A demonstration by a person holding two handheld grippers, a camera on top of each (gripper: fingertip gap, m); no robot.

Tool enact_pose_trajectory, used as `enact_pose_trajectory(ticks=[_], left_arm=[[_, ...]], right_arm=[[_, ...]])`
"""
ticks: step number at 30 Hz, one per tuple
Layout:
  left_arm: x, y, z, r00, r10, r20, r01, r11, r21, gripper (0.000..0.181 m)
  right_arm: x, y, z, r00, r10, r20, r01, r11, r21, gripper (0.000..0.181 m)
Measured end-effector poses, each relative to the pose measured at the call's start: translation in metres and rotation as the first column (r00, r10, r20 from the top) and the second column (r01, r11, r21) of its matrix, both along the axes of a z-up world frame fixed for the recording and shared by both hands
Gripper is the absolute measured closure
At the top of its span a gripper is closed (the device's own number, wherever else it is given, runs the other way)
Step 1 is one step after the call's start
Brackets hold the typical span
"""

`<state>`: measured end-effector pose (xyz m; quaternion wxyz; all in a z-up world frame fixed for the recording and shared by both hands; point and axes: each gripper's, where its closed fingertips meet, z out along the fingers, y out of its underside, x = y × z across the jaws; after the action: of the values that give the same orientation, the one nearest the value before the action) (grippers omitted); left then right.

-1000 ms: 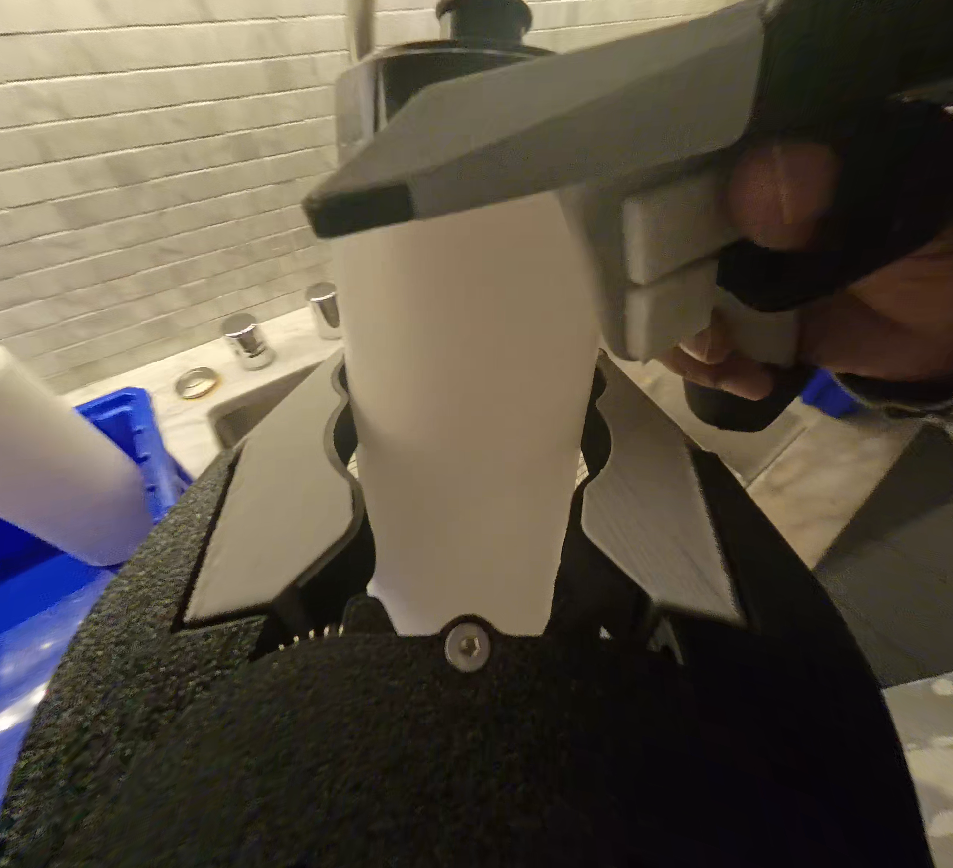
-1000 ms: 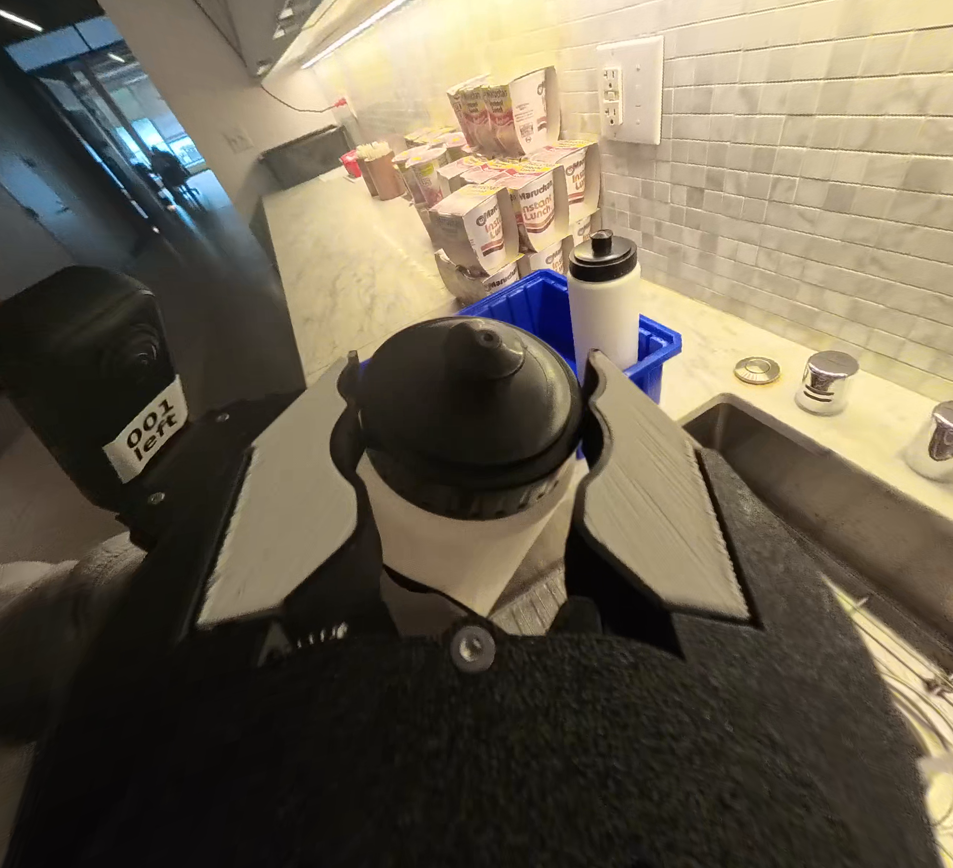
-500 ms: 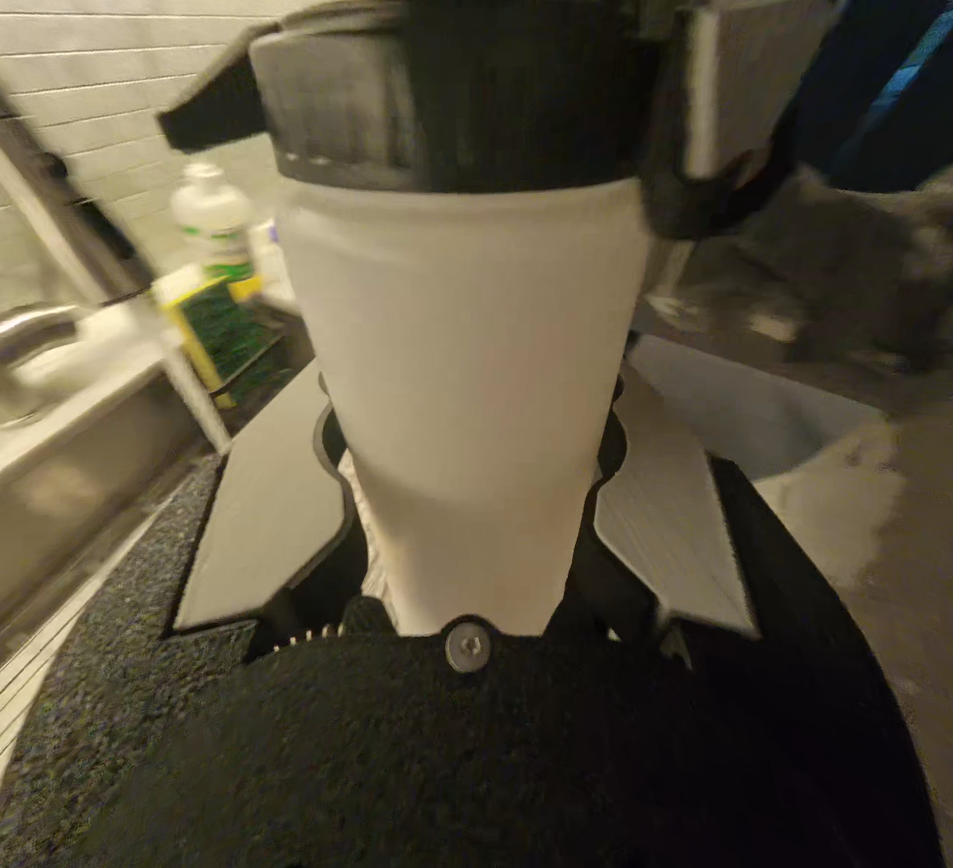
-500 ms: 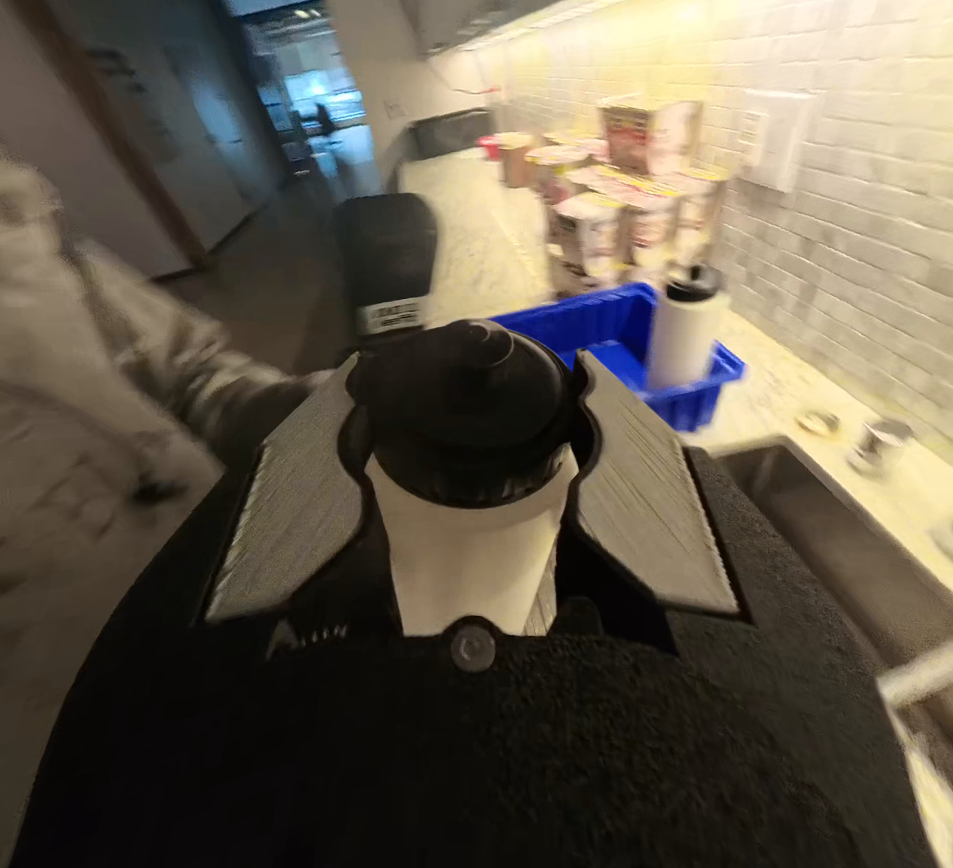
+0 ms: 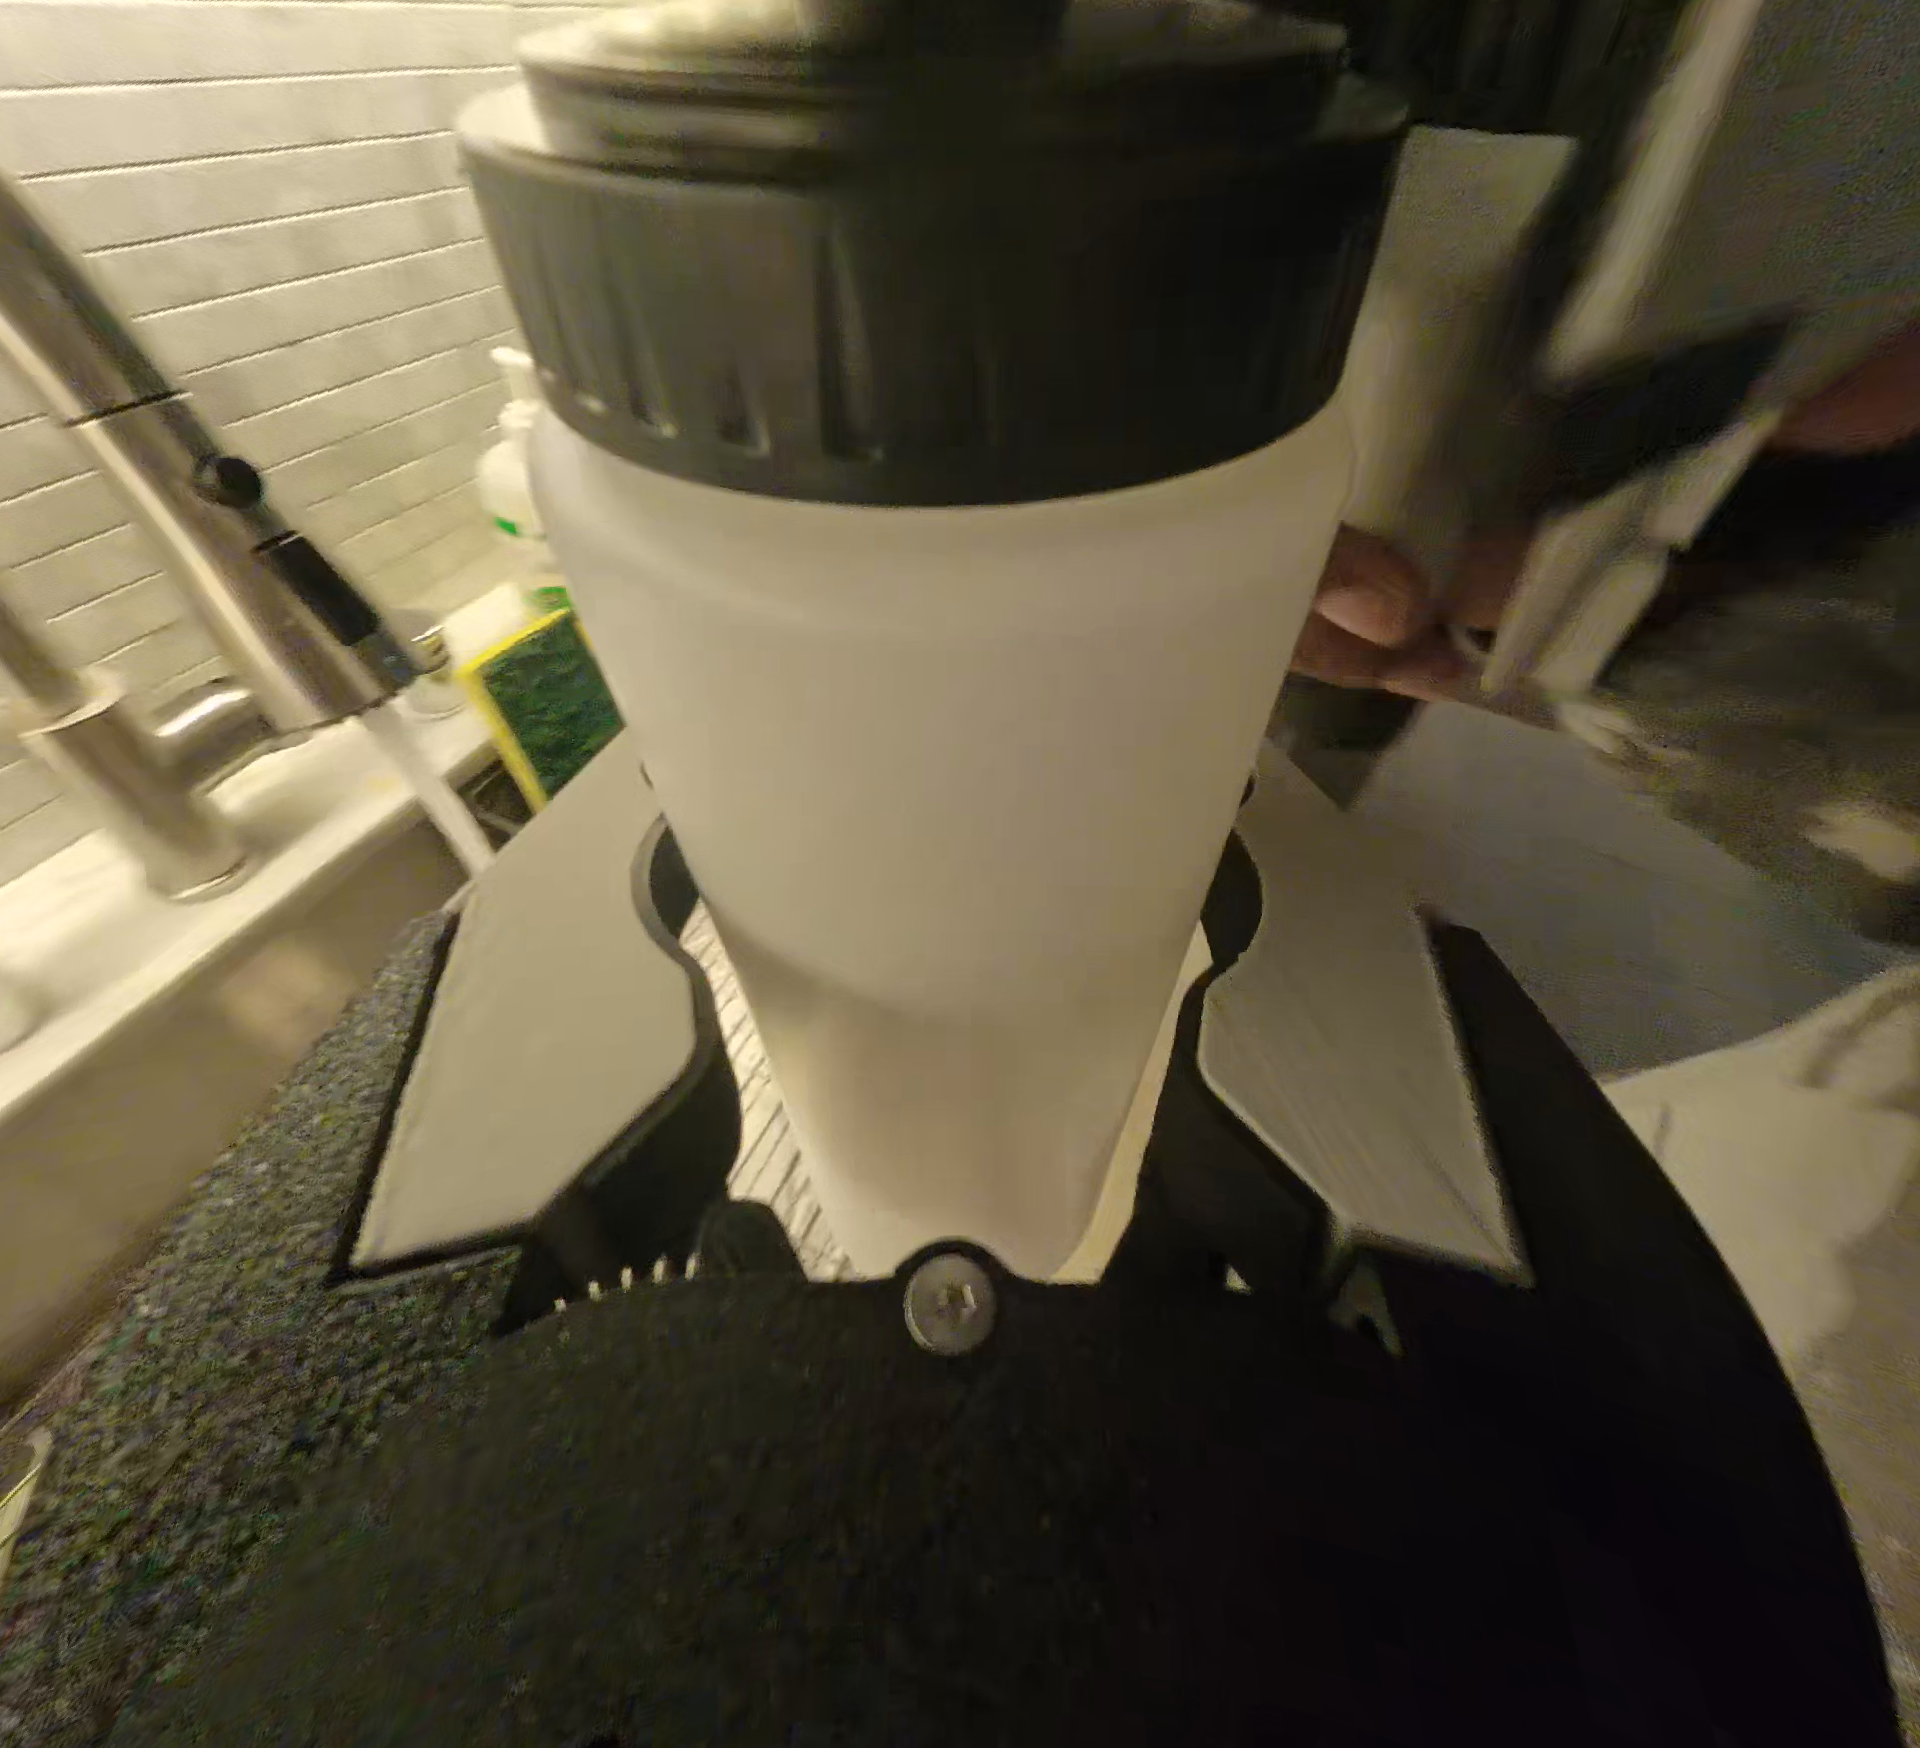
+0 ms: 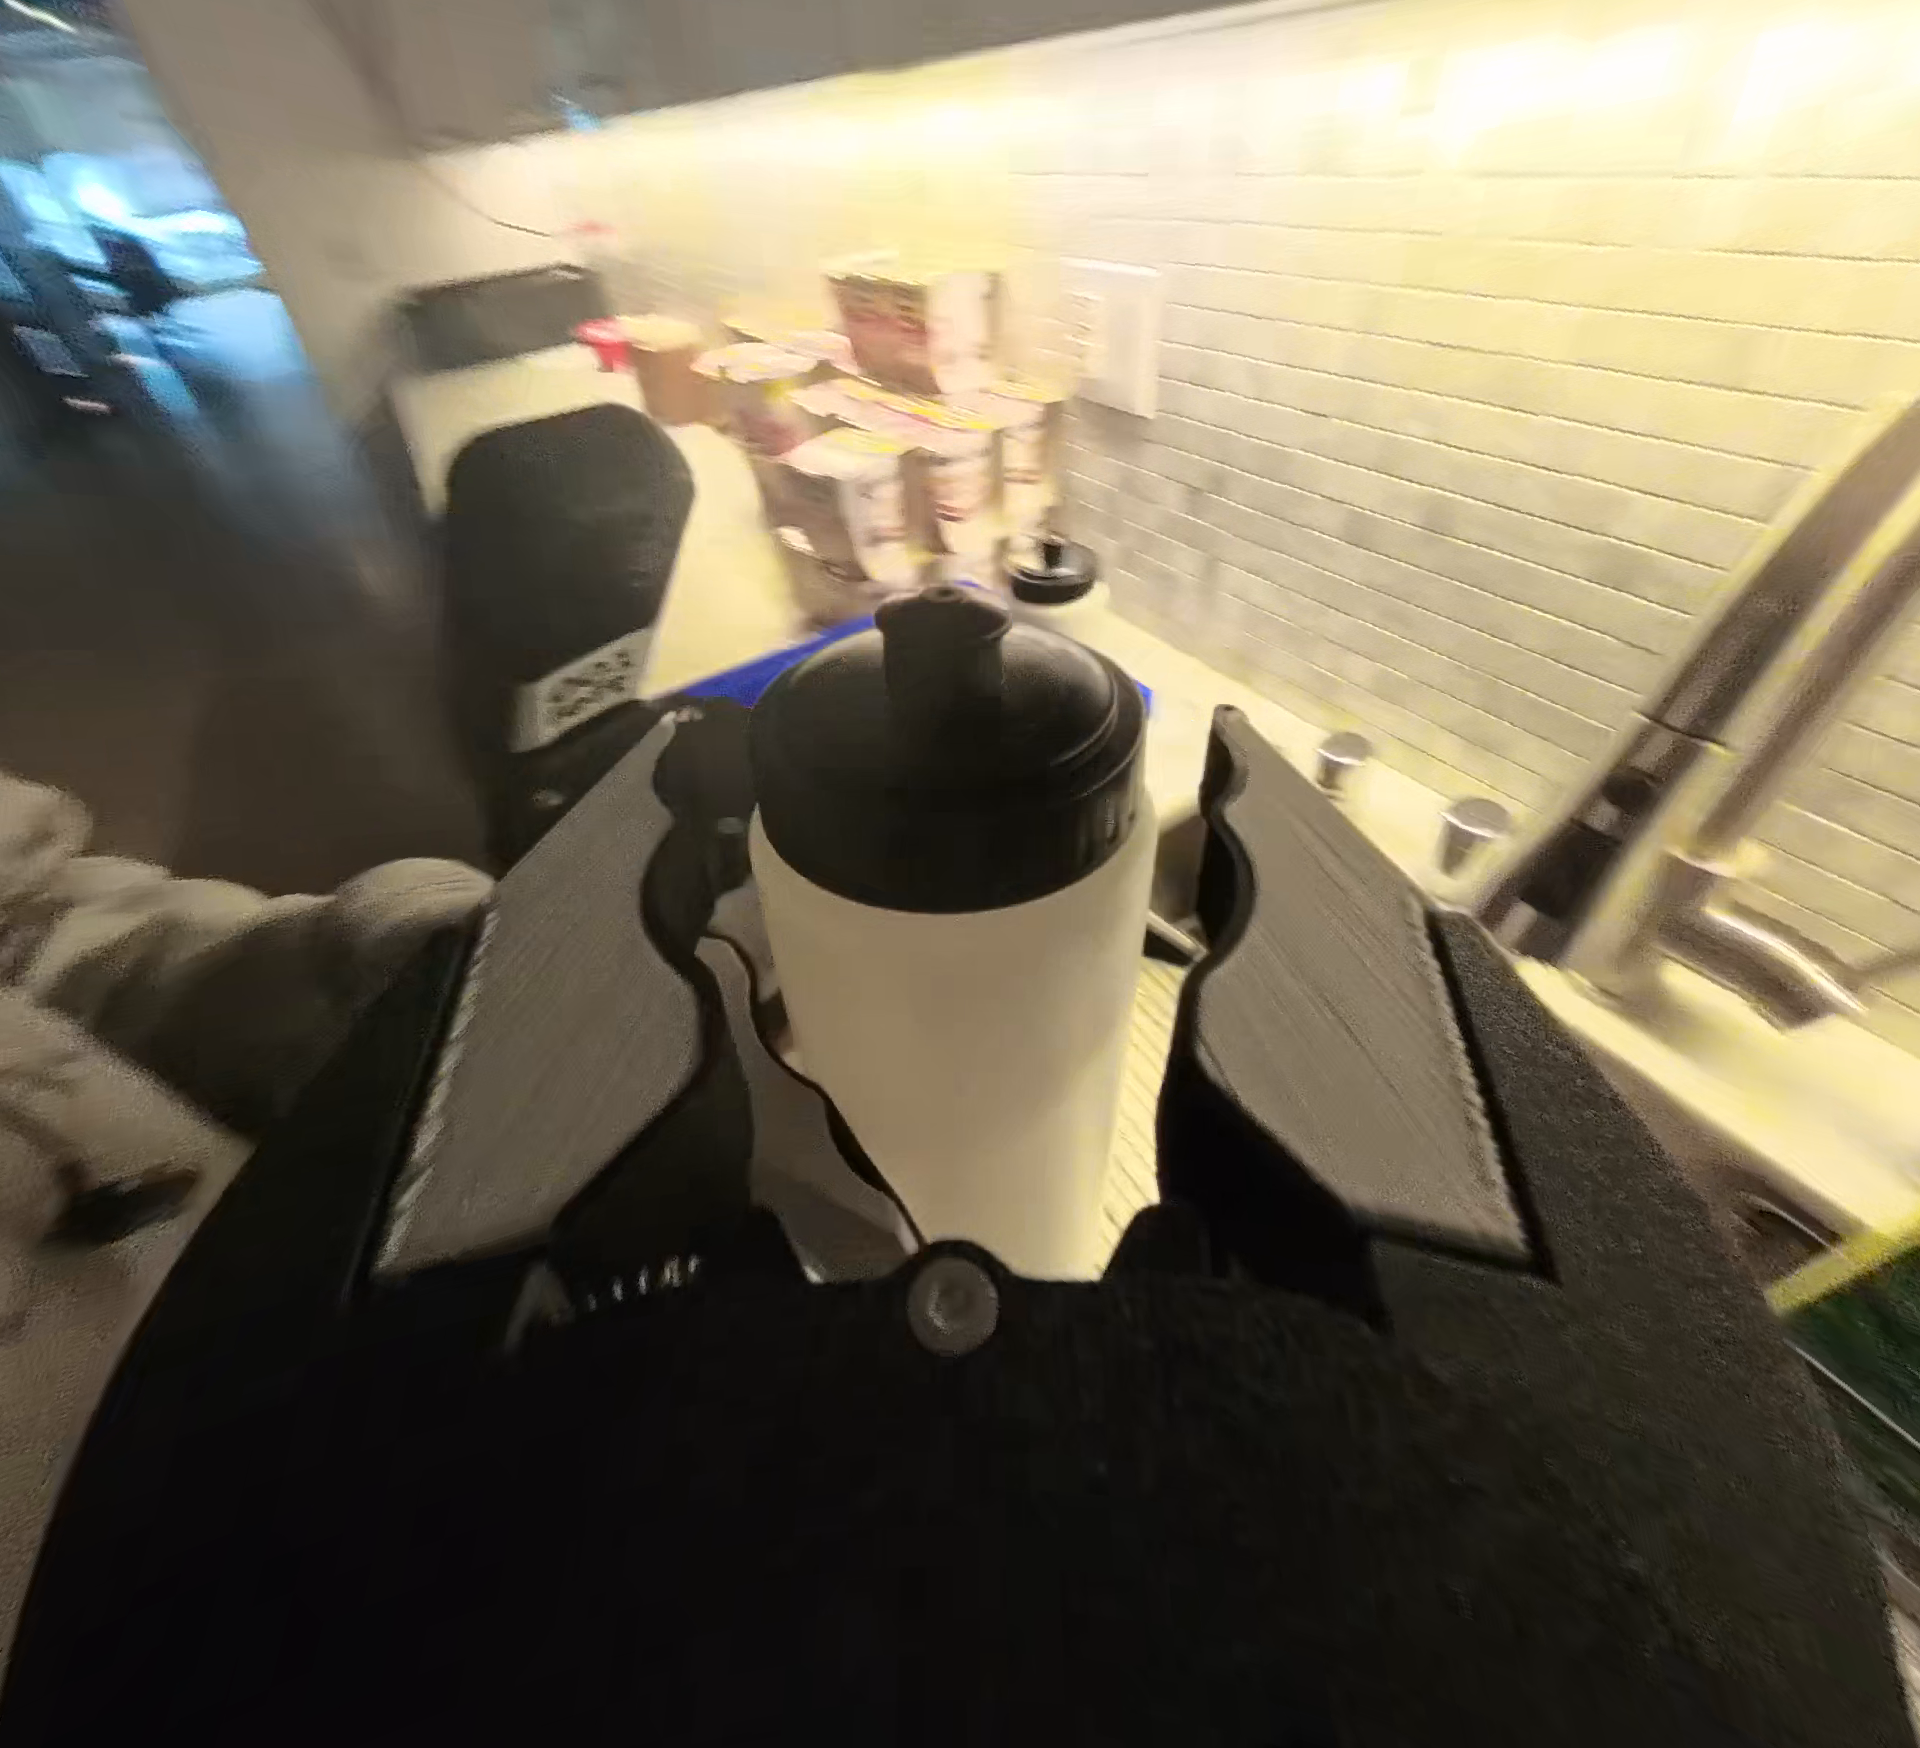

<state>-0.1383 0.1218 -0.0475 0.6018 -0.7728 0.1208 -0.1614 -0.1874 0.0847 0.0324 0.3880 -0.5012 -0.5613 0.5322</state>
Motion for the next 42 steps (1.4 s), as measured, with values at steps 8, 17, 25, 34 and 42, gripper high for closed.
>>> enact_pose_trajectory(ticks=[8, 17, 25, 34, 42], left_arm=[[0.012, -0.006, -0.010, 0.991, -0.105, -0.078, 0.101, 0.993, -0.053, 0.083], [0.033, -0.010, -0.001, 0.986, -0.166, -0.030, 0.165, 0.986, -0.035, 0.083], [0.003, 0.003, -0.037, 0.998, 0.029, -0.058, -0.035, 0.994, -0.101, 0.083], [0.039, -0.024, -0.029, 0.976, -0.186, -0.113, 0.180, 0.982, -0.060, 0.084], [0.053, -0.032, -0.006, 0.969, -0.243, -0.056, 0.242, 0.970, -0.018, 0.083]], right_arm=[[0.013, -0.025, -0.004, 0.891, 0.453, -0.004, -0.452, 0.888, 0.082, 0.104], [0.020, -0.024, 0.003, 0.789, 0.615, -0.005, -0.614, 0.788, -0.040, 0.090], [0.009, 0.007, -0.030, 0.990, -0.138, 0.029, 0.136, 0.989, 0.050, 0.100], [0.044, -0.045, -0.017, 0.751, 0.660, 0.003, -0.659, 0.749, 0.061, 0.104], [0.050, -0.046, 0.011, 0.666, 0.743, -0.061, -0.746, 0.662, -0.070, 0.087]])
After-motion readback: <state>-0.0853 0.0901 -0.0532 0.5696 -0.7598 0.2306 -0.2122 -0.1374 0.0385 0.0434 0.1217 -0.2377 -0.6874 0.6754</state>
